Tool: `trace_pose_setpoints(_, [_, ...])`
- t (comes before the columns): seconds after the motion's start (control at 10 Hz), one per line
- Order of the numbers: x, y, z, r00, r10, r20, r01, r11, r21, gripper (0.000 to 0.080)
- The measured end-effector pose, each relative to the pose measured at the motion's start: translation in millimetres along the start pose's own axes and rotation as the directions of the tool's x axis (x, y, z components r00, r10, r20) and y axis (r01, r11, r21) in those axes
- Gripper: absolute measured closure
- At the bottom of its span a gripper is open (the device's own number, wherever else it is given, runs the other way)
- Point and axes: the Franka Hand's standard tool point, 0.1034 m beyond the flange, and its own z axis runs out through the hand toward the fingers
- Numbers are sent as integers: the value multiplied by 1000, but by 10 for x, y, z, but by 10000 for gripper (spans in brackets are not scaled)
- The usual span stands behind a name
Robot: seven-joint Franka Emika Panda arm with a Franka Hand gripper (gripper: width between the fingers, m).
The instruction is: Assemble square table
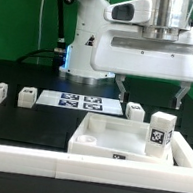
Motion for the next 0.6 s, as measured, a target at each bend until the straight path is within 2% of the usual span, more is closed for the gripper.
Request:
trace_pose_setpoints(0.2, [-25, 4, 10, 1000, -1, 3, 1, 1000, -1, 150])
trace_pose_setpoints(0.4, [-124, 32, 30, 1000, -19, 3, 19, 1000, -2, 150])
trace_pose_setpoints(0.5, [-206, 83, 55, 999, -50, -6, 50, 999, -1, 150])
trace_pose_setpoints(0.6, [-348, 66, 51, 998, -62, -8, 62, 998, 2, 150])
